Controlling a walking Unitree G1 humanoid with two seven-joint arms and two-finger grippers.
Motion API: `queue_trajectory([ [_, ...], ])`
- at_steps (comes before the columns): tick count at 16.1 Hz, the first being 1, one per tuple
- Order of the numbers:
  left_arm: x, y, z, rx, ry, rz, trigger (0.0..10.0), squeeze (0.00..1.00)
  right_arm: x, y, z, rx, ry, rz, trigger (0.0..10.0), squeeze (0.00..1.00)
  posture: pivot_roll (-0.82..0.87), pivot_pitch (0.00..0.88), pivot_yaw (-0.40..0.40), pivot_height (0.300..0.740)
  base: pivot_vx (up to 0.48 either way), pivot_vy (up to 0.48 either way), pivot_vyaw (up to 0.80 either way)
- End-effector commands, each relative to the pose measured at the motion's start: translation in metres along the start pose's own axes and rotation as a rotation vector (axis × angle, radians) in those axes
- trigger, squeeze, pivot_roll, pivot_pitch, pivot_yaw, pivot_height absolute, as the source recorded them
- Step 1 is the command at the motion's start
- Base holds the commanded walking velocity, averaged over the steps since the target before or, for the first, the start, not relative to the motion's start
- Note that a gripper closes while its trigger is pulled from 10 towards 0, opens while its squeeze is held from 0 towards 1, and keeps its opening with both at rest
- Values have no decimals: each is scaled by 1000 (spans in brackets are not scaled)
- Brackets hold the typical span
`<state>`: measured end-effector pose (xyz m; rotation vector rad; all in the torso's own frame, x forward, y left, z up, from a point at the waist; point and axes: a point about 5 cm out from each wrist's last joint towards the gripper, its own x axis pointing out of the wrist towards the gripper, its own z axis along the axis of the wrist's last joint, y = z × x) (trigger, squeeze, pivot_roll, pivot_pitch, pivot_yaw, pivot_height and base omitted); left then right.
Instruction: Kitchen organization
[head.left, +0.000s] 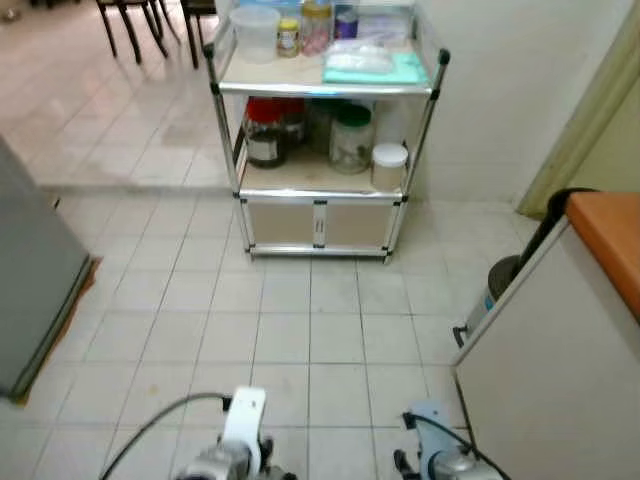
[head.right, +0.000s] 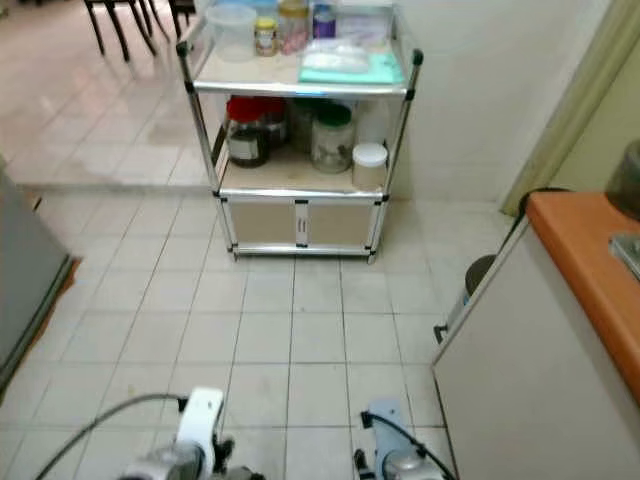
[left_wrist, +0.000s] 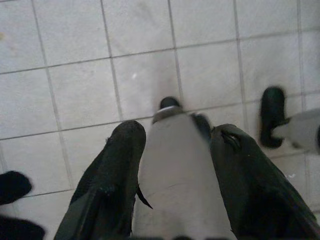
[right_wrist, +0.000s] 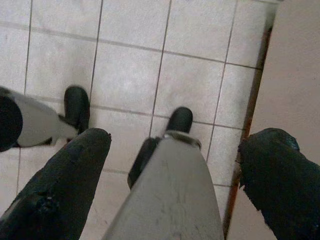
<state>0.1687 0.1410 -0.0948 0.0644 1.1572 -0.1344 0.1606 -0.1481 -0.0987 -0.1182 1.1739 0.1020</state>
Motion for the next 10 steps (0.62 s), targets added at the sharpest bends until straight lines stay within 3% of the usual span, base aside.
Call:
queue_trajectory([
  [1, -1, 7, 6, 19, -16, 20, 10000, 0, 0, 1, 6, -2, -16, 4, 10000, 0, -96, 0, 56, 740, 0, 0, 0],
  [6, -3, 20, 24, 32, -138, 83, 10000, 0, -3, -27, 13, 46, -140, -34, 10000, 0, -100, 0, 49, 740, 0, 0, 0],
  [10, -6, 26, 40, 20, -252, 89, 10000, 0, -7, -32, 44, 73, -300, -26, 10000, 0, -99, 0, 50, 740, 0, 0, 0],
])
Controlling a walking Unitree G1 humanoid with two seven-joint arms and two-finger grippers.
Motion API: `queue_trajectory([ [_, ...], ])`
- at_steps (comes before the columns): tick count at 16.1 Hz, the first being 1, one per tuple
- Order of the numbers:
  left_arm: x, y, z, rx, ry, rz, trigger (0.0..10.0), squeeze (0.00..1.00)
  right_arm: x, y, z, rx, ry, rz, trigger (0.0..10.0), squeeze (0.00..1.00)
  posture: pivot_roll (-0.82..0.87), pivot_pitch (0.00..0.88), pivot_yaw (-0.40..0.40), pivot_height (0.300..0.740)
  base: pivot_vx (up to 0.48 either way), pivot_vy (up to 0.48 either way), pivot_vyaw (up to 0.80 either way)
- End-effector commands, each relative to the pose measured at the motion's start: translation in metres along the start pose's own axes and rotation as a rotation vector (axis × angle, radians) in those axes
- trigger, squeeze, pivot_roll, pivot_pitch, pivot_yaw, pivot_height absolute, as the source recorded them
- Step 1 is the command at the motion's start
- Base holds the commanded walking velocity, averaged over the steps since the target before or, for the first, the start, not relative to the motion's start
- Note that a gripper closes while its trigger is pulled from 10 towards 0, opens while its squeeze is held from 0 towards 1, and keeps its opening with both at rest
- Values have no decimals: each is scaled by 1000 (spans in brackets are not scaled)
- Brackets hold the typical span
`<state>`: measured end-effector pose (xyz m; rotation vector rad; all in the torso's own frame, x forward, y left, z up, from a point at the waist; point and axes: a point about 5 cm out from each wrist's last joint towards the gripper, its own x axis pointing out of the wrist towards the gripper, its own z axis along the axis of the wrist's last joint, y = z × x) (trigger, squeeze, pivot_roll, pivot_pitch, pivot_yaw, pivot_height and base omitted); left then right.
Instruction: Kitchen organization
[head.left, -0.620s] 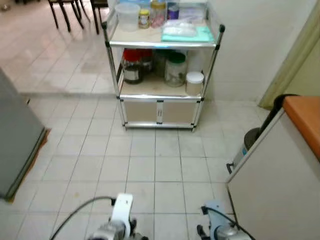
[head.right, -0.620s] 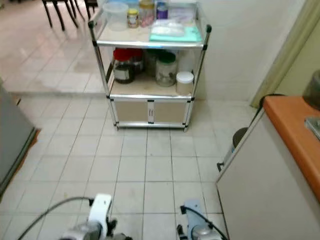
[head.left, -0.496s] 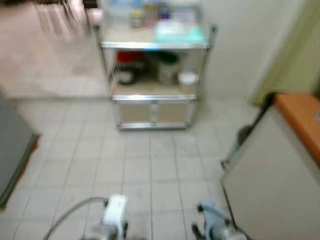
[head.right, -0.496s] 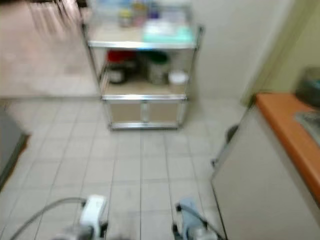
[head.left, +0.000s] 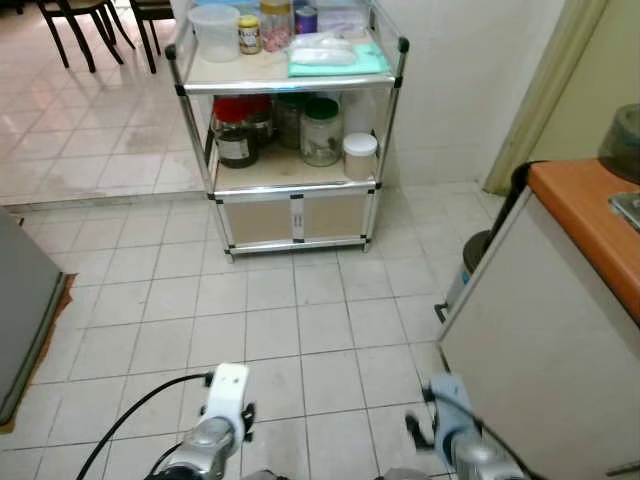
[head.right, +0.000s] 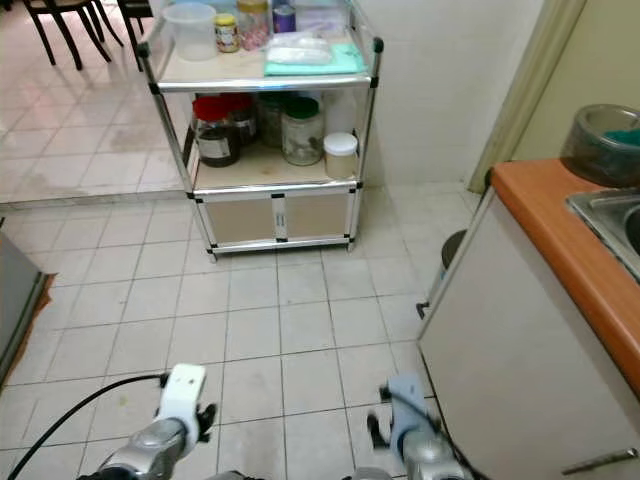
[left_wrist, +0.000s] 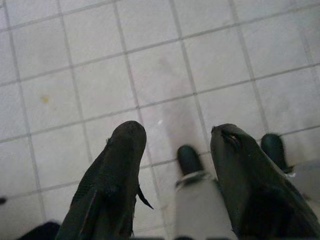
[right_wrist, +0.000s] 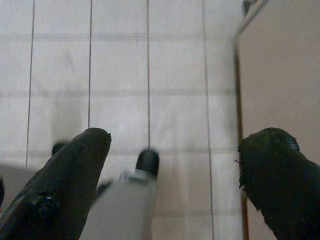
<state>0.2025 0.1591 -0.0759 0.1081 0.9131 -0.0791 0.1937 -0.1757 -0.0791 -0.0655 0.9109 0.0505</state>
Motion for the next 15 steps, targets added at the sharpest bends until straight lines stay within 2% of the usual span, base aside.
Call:
queue_trajectory([
  [1, 0, 6, 7, 1, -40, 17, 10000, 0, 2, 4, 21, -4, -91, 26, 10000, 0, -99, 0, 50, 740, 0, 0, 0],
  [3, -1, 12, 30, 32, -188, 35, 10000, 0, 1, 9, 61, -28, -287, 69, 10000, 0, -102, 0, 50, 740, 0, 0, 0],
  [4, -2, 14, 34, 24, -218, 43, 10000, 0, 0, 8, 69, -15, -327, 73, 10000, 0, -102, 0, 48, 740, 0, 0, 0],
  [7, -10, 24, 60, 51, -410, 75, 10000, 0, -12, 7, 106, 17, -533, 113, 10000, 0, -106, 0, 49, 740, 0, 0, 0],
  [9, -17, 25, 71, 39, -504, 71, 10000, 0, -19, 9, 114, 22, -594, 136, 10000, 0, -104, 0, 47, 740, 0, 0, 0],
  [11, -25, 27, 81, 43, -573, 80, 10000, 0, -27, 10, 119, 36, -639, 150, 10000, 0, -104, 0, 49, 740, 0, 0, -625],
  [12, -27, 28, 83, 33, -589, 85, 10000, 0, -30, 11, 121, 42, -649, 153, 10000, 0, -105, 0, 50, 740, 0, 0, -800],
  [14, -43, 30, 92, 50, -677, 85, 10000, 0, -38, 14, 120, 98, -635, 172, 10000, 0, -100, 0, 48, 740, 0, 0, 0],
  [15, -48, 28, 93, 48, -684, 66, 10000, 0, -42, 15, 120, 107, -641, 172, 10000, 0, -90, 0, 45, 740, 0, 0, 0],
])
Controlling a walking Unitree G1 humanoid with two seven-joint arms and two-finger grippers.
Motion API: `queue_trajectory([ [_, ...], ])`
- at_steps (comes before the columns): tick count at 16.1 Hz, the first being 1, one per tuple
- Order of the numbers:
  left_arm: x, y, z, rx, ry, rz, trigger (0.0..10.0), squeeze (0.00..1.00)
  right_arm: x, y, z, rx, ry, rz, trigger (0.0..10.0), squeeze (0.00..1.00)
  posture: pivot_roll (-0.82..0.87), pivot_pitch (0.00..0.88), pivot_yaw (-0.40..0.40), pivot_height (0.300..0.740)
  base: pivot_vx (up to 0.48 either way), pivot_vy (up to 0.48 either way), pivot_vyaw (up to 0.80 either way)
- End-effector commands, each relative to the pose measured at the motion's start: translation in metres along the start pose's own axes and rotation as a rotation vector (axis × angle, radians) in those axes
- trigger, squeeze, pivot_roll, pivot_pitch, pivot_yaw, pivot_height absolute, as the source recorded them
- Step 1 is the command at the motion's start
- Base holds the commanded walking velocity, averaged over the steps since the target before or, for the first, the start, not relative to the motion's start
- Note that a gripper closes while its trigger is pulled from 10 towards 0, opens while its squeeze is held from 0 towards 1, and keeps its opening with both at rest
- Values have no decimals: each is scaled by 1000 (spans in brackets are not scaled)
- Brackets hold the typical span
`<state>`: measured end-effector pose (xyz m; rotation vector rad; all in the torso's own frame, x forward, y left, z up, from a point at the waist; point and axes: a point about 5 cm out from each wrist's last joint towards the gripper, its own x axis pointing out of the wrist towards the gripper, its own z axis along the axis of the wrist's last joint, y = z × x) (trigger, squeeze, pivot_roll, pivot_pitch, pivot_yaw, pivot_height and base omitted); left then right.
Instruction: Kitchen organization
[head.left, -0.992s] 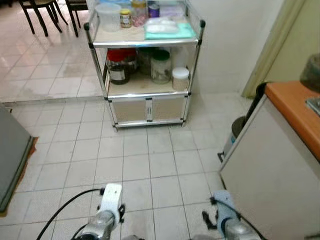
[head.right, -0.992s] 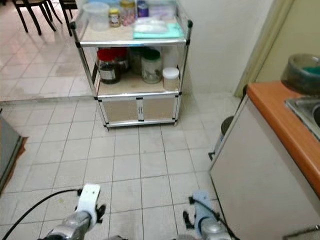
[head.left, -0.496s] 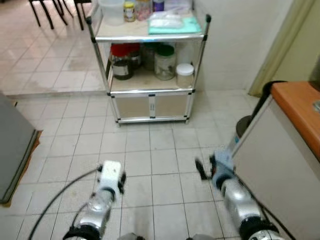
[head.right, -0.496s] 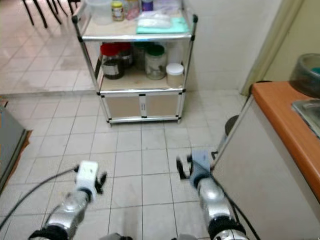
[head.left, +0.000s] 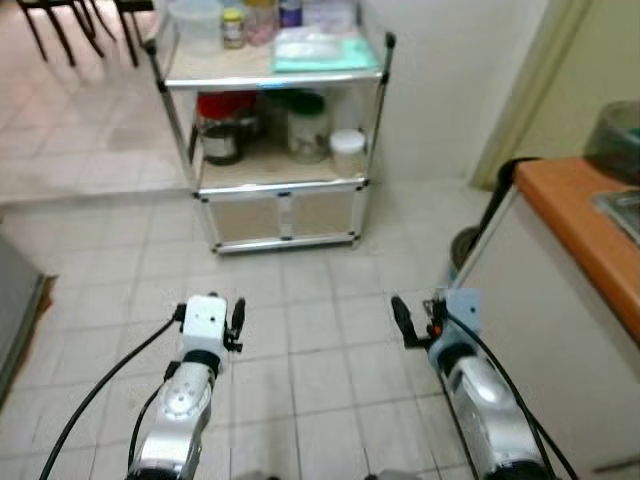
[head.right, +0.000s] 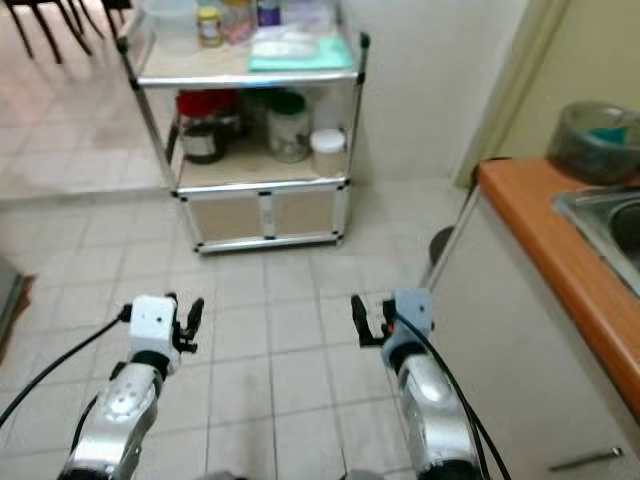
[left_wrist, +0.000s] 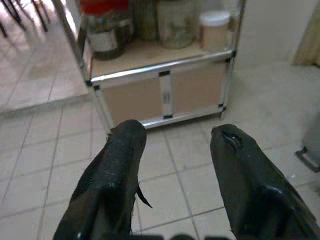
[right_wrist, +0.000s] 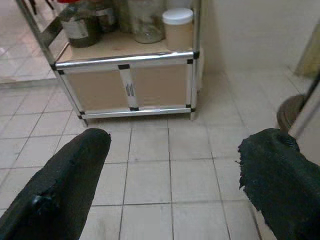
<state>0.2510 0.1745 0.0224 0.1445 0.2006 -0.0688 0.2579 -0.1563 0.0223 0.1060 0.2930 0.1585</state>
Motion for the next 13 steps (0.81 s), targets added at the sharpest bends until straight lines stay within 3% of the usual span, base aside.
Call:
queue_trajectory([
  [1, -4, 0, 2, 2, 5, -23, 10000, 0, 0, 5, 8, 14, -20, 14, 10000, 0, -74, 0, 40, 740, 0, 0, 0],
  [3, -4, 5, 17, -16, -76, 87, 10000, 0, -1, 5, 11, 15, -27, 10, 10000, 0, -68, 0, 34, 740, 0, 0, -800],
  [5, -2, 13, 32, -47, -97, 114, 10000, 0, -3, 5, 19, 35, -41, 24, 10000, 0, -74, 0, 30, 740, 0, 0, -800],
  [7, 1, 9, 47, 11, -114, 32, 10000, 0, -7, 2, 33, 25, -60, 18, 10000, 0, -93, 0, 45, 740, 0, 0, -800],
  [9, 10, -3, 54, 13, -106, -53, 10000, 0, -10, -2, 47, 8, -94, -24, 10000, 0, -148, 0, 98, 740, 0, 0, -800],
  [13, 12, -9, 79, 19, -147, -76, 10000, 0, -20, -3, 69, 12, -159, -56, 10000, 0, -156, 0, 104, 740, 0, 0, -800],
])
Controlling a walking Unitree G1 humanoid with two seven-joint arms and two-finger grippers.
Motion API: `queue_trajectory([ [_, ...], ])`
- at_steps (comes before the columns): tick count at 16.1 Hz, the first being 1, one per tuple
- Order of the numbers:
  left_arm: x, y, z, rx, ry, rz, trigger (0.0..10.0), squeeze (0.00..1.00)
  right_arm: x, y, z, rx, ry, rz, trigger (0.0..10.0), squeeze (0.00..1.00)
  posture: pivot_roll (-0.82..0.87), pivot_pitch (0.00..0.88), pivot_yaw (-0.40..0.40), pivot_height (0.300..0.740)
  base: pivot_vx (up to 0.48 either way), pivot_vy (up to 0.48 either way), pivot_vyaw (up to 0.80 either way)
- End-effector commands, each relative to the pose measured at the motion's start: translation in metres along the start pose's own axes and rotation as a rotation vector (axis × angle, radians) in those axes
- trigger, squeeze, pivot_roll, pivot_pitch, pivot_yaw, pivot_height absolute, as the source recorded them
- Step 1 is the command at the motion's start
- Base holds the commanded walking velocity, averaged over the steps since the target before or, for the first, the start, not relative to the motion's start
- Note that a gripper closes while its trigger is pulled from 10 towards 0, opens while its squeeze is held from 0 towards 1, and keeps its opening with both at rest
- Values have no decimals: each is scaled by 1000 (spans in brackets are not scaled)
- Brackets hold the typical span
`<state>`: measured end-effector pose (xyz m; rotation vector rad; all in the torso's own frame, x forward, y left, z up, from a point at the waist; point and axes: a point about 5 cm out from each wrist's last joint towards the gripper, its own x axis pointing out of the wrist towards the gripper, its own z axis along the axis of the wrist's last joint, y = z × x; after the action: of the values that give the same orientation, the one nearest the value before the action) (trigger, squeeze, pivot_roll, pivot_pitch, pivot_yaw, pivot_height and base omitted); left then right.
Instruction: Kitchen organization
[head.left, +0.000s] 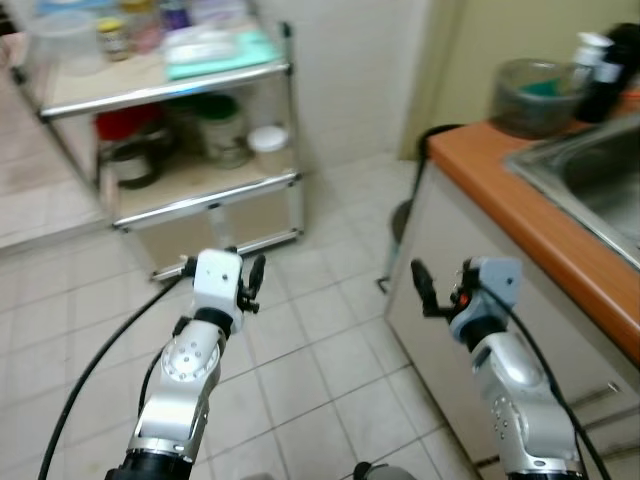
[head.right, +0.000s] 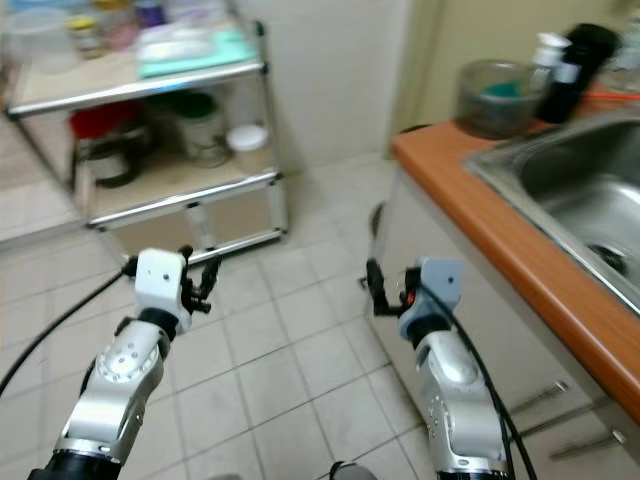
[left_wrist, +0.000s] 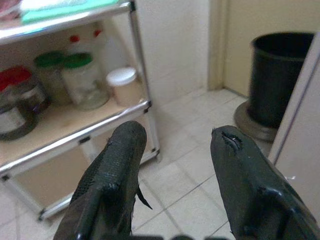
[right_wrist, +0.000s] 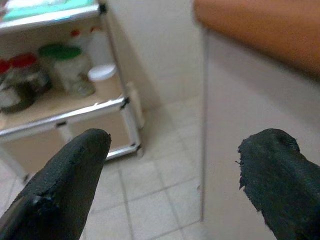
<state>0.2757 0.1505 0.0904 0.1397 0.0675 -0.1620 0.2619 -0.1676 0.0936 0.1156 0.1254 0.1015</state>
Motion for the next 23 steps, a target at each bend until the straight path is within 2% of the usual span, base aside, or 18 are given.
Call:
queue_trajectory([
  [1, 2, 7, 11, 6, -24, 21, 10000, 0, -3, 0, 0, 0, 10, -15, 10000, 0, -160, 0, 102, 740, 0, 0, -800],
  [4, 2, 10, 12, 42, -11, 1, 10000, 0, -4, 1, 0, -3, 32, -45, 10000, 0, -183, 0, 81, 740, 0, 0, -800],
  [5, 0, 11, 8, 48, 4, 0, 10000, 0, -4, 0, -3, 29, 54, -61, 10000, 0, -183, 0, 82, 740, 0, 0, -800],
  [7, -2, 11, 11, 36, 12, 8, 10000, 0, -4, 3, -2, -12, 66, -41, 10000, 0, -173, 0, 90, 740, 0, 0, -800],
  [9, -1, 9, 14, 46, 5, -20, 10000, 0, -1, 9, 3, -38, 49, -21, 10000, 0, -178, 0, 92, 740, 0, 0, 0],
  [11, 0, 11, 16, 40, 3, -3, 10000, 0, -3, 8, 12, -70, -8, -66, 10000, 0, -193, 0, 103, 740, 0, 0, 0],
  [12, 1, 10, 19, 33, -3, -5, 10000, 0, -6, 5, 14, -97, 12, -100, 10000, 0, -195, 0, 103, 740, 0, 0, -800],
  [15, 2, 6, 22, 32, -13, -1, 10000, 0, -2, 10, 25, -10, -67, -57, 10000, 0, -188, 0, 94, 740, 0, 0, -800],
  [20, 6, 8, 34, 8, -86, 89, 10000, 0, -1, 7, 33, -24, -102, -73, 10000, 0, -185, 0, 79, 740, 0, 0, -800],
  [21, 8, 8, 39, 7, -140, 146, 10000, 141, -1, 3, 34, 13, -99, -97, 10000, 0, -182, 0, 77, 740, 0, 0, -800],
  [23, 8, 3, 39, -7, -105, 91, 10000, 165, -1, -3, 36, 28, -106, -135, 10000, 0, -180, 0, 72, 740, 0, 0, -800],
])
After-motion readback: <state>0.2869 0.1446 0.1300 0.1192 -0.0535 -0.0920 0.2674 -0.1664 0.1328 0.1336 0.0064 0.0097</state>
